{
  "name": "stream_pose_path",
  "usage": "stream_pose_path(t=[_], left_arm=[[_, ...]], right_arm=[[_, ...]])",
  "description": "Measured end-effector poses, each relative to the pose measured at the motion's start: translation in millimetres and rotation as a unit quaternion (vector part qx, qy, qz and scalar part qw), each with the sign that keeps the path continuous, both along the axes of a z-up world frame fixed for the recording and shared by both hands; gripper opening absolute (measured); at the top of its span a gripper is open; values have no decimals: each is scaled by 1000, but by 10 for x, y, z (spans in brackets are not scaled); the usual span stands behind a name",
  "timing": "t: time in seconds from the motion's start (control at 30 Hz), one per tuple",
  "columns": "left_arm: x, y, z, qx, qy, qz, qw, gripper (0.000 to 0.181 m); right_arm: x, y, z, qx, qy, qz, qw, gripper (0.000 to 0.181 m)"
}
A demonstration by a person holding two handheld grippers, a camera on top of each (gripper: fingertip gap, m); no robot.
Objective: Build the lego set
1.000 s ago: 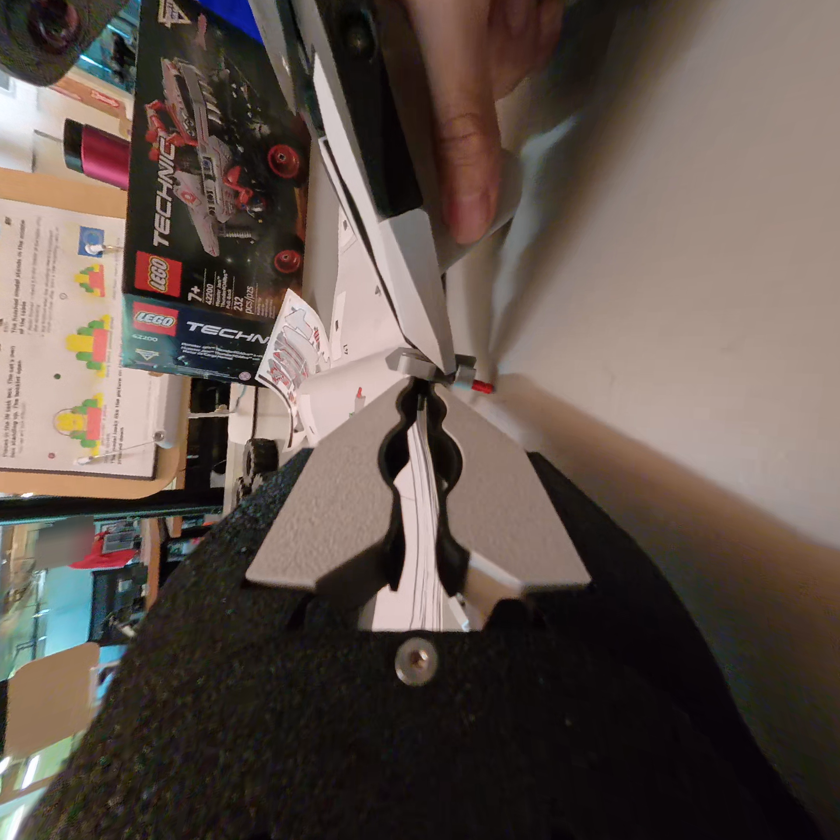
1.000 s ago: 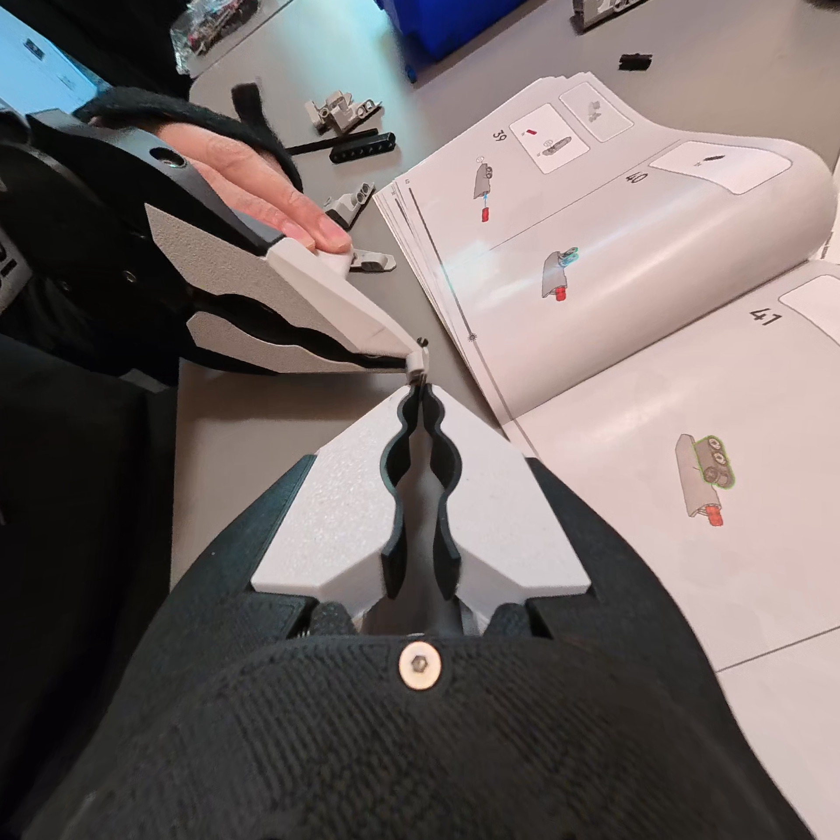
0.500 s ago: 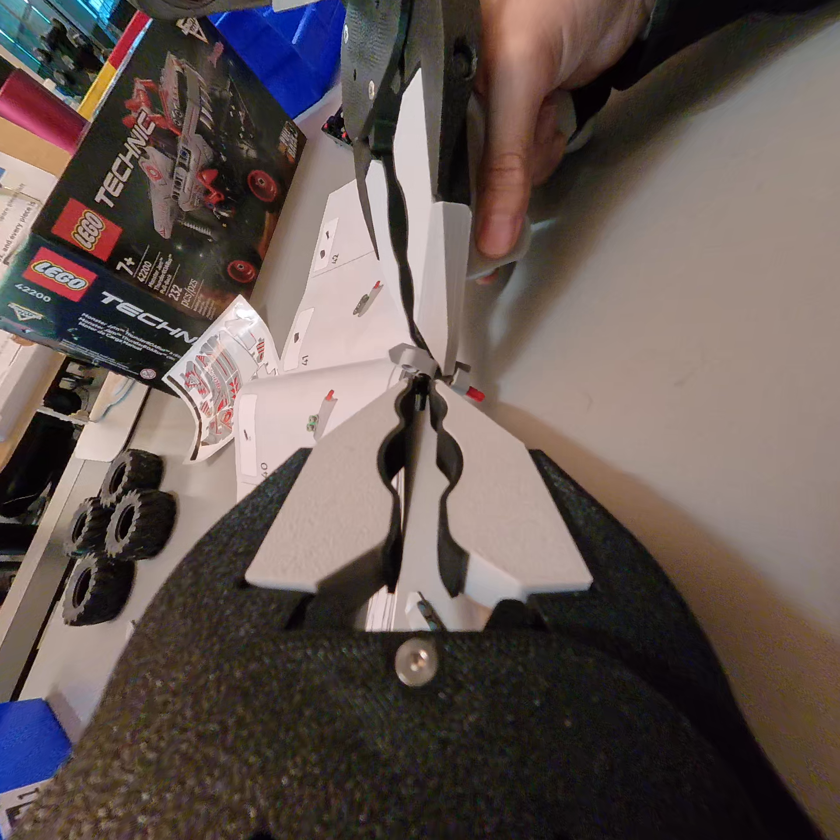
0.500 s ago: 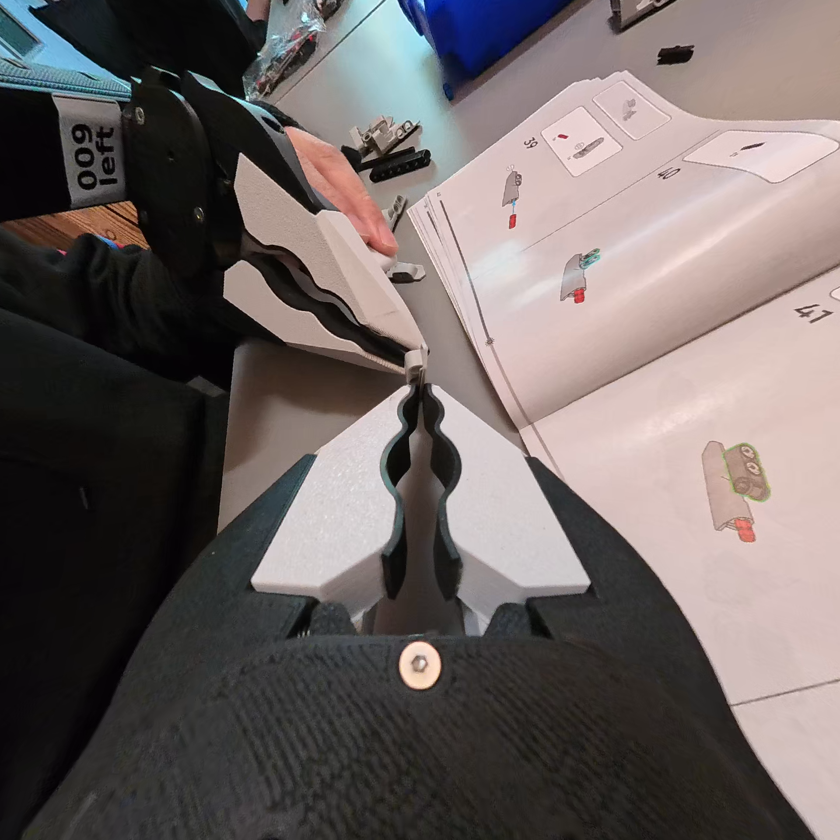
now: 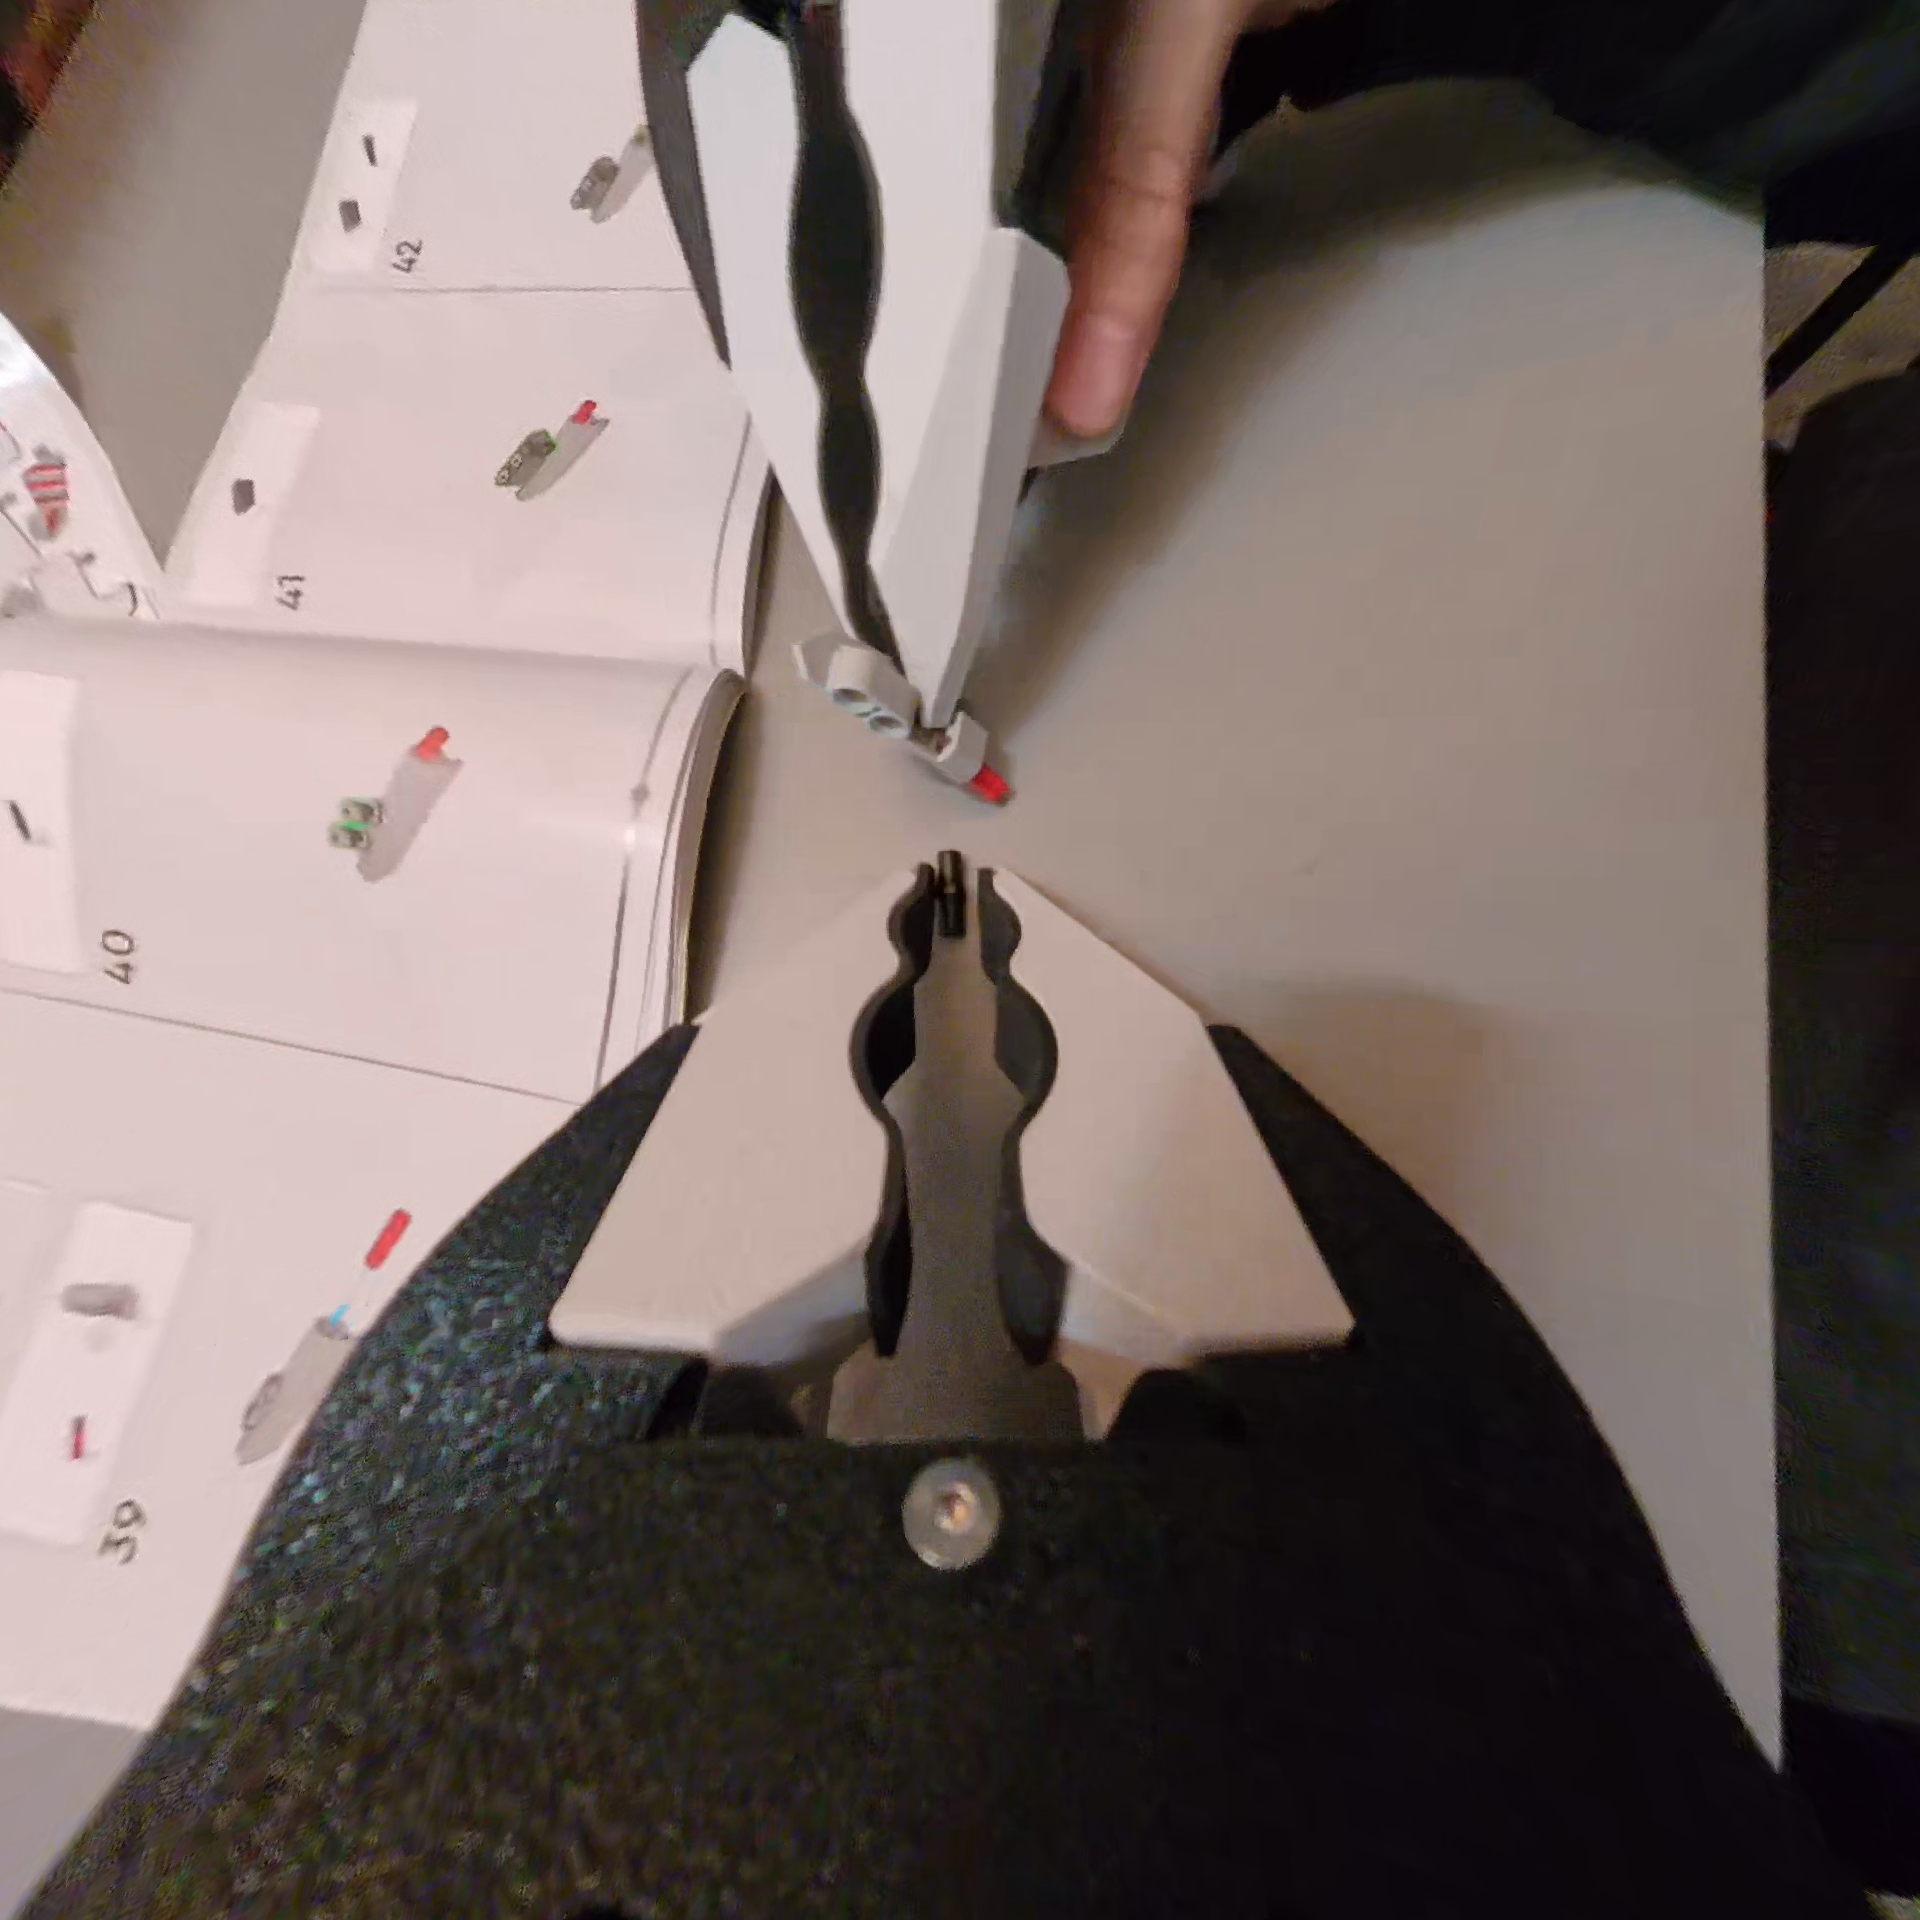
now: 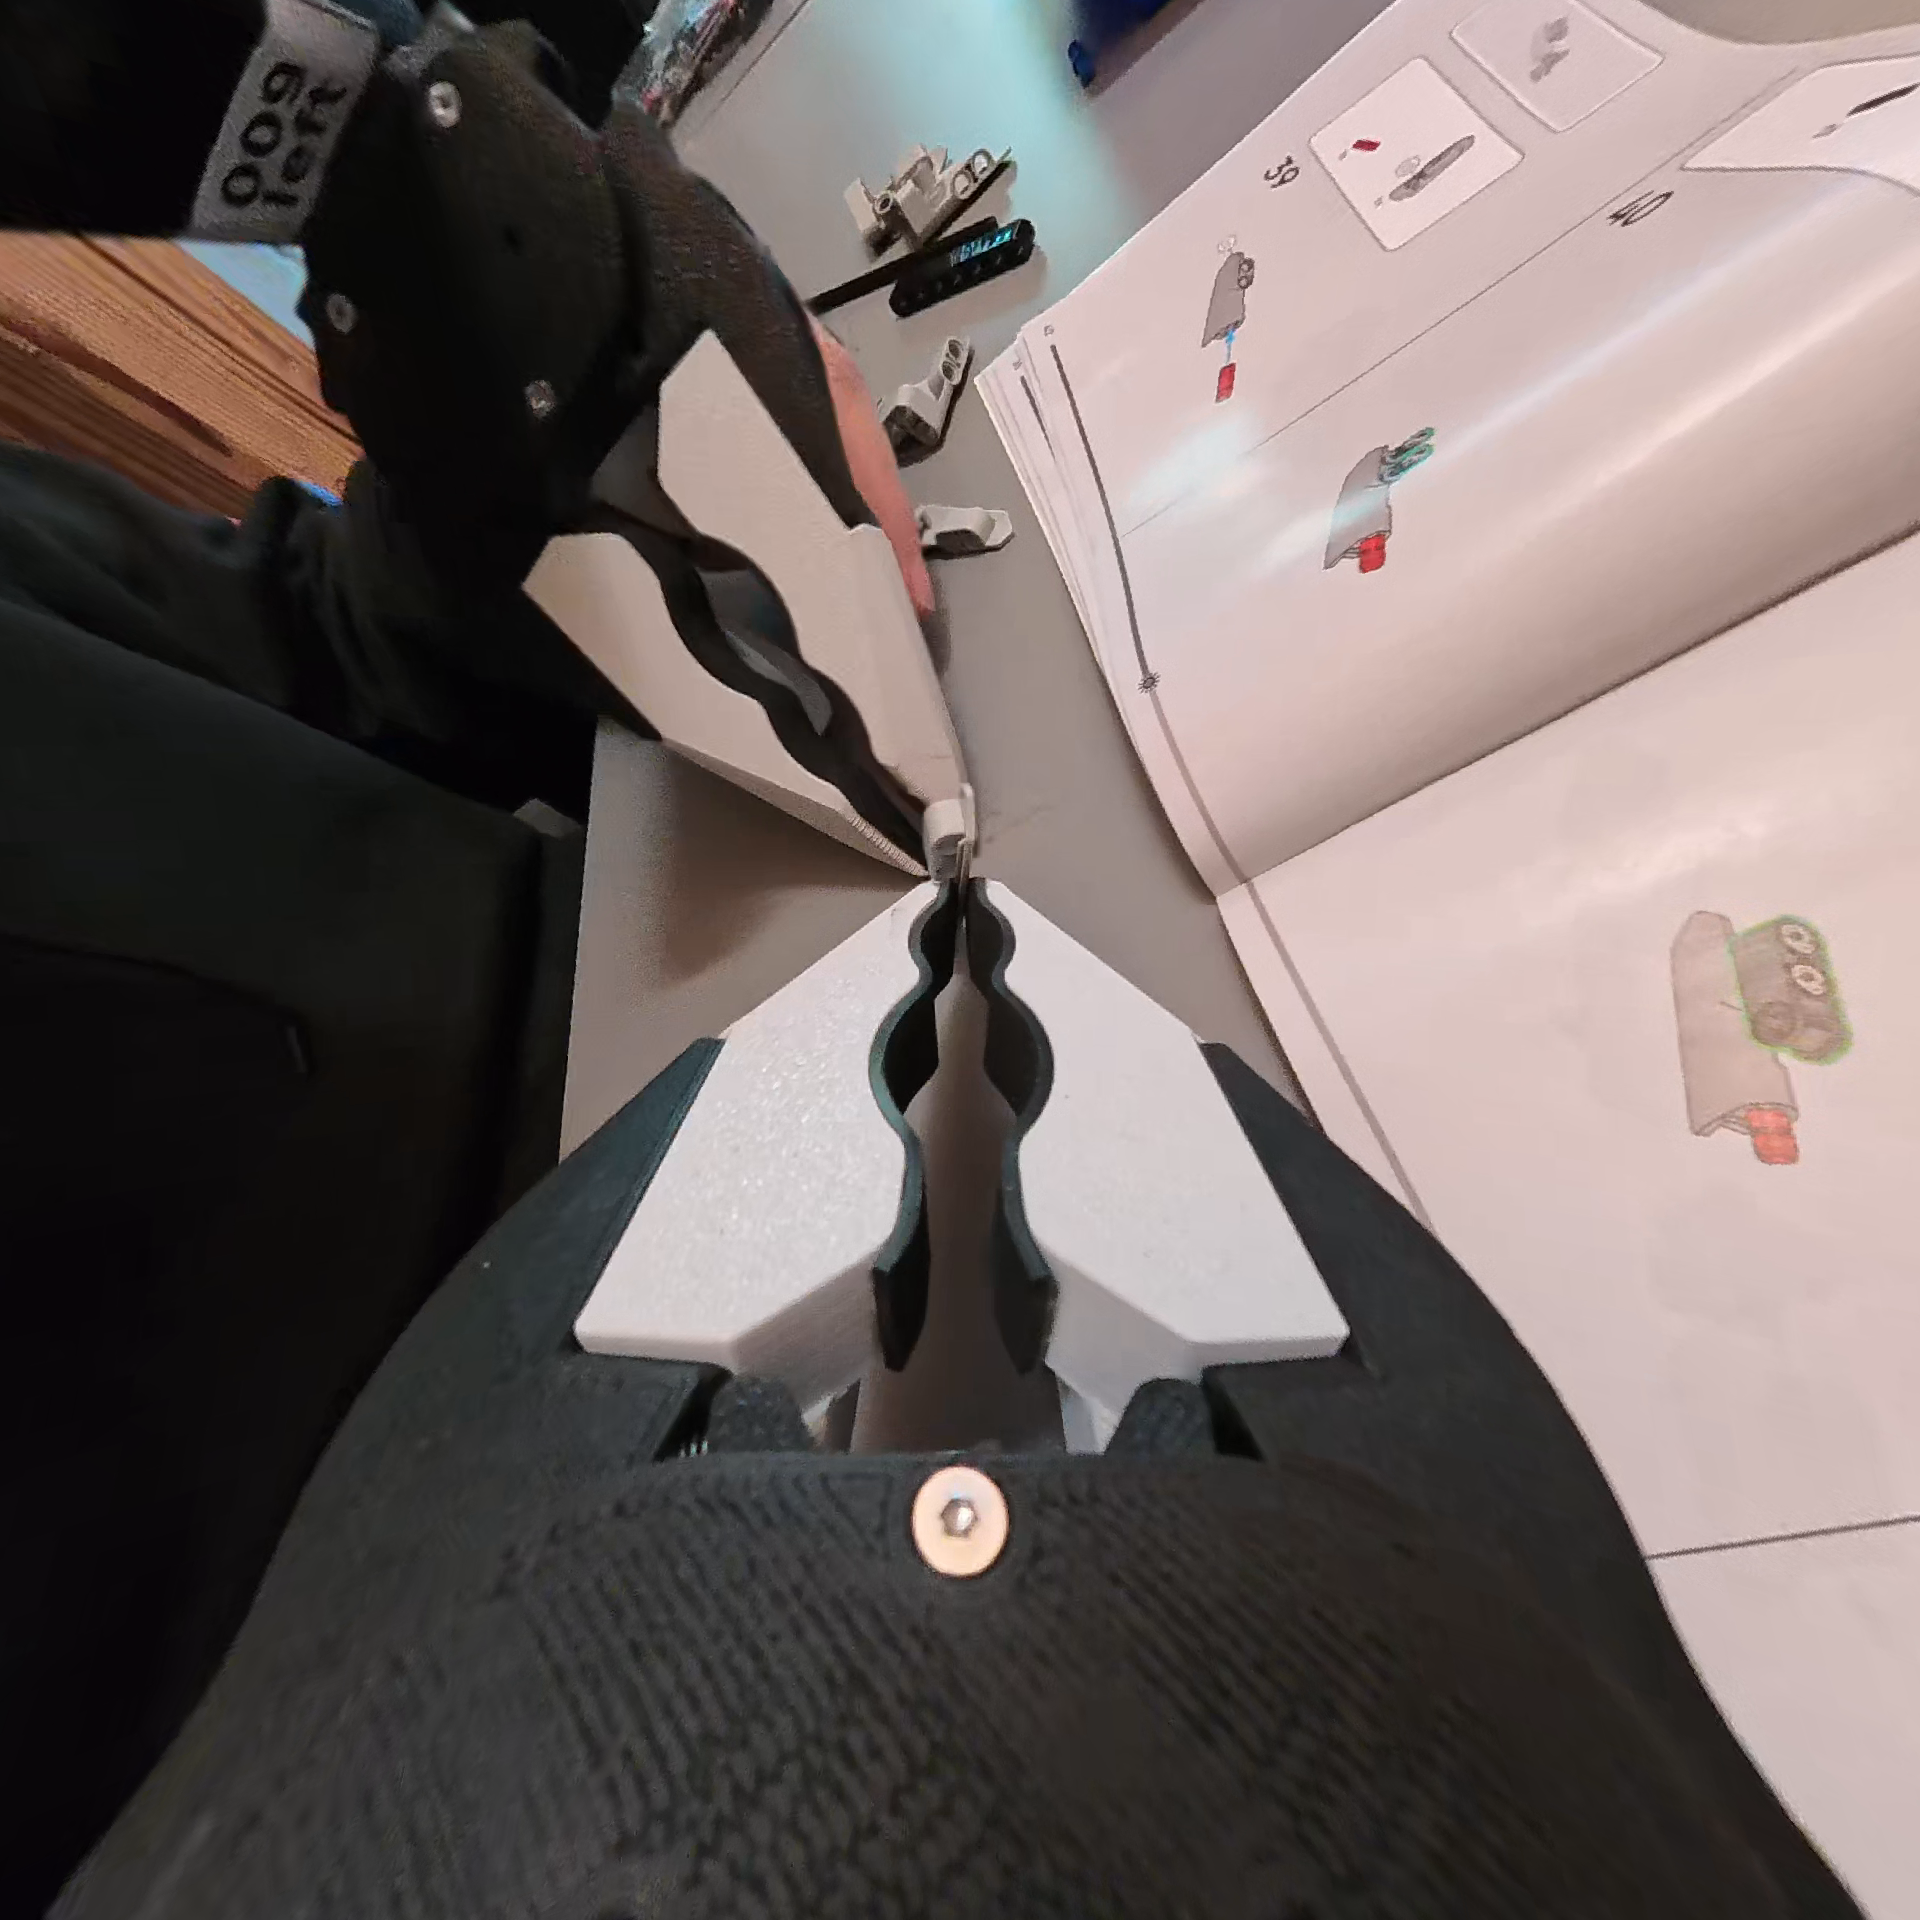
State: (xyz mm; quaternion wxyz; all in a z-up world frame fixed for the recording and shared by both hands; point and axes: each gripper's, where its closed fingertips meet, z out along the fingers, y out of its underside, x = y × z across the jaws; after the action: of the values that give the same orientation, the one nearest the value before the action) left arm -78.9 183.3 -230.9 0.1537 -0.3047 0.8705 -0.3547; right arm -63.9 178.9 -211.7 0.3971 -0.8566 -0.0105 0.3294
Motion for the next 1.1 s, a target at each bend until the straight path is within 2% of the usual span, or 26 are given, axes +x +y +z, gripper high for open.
stream_pose_path(t=[0.13, 0.23, 0.47, 0.53, 0.63, 0.8, 0.93, 1.03, 1.1], left_arm=[[7, 23, -1, -36, 14, 10, 999, 12], [-6, 81, 2, -31, 21, 19, 999, 20], [8, 41, -1, -31, 24, 34, 999, 16], [37, 74, -5, -19, 10, 38, 999, 3], [37, 76, -6, -19, 6, 28, 999, 3], [89, 97, 35, 32, -80, -18, 996, 2], [182, 115, 260, 50, -185, -19, 981, 2], [204, 147, 286, 85, -230, -29, 969, 2], [207, 135, 265, 102, -234, -33, 966, 2]], right_arm=[[4, -1, 6, 0, 4, 0, 1000, 1], [3, -2, 4, 0, 4, 0, 1000, 1], [-6, -4, 1, -1, 4, 3, 1000, 1], [-6, -3, 1, -1, 4, 3, 1000, 1], [-5, -4, 1, -1, 4, 3, 1000, 1], [-3, 0, 2, -1, 4, 1, 1000, 1], [17, 10, 3, 0, 4, -6, 1000, 1], [31, 15, 6, 1, 4, -11, 1000, 1], [37, 15, 7, 1, 5, -12, 1000, 1]])
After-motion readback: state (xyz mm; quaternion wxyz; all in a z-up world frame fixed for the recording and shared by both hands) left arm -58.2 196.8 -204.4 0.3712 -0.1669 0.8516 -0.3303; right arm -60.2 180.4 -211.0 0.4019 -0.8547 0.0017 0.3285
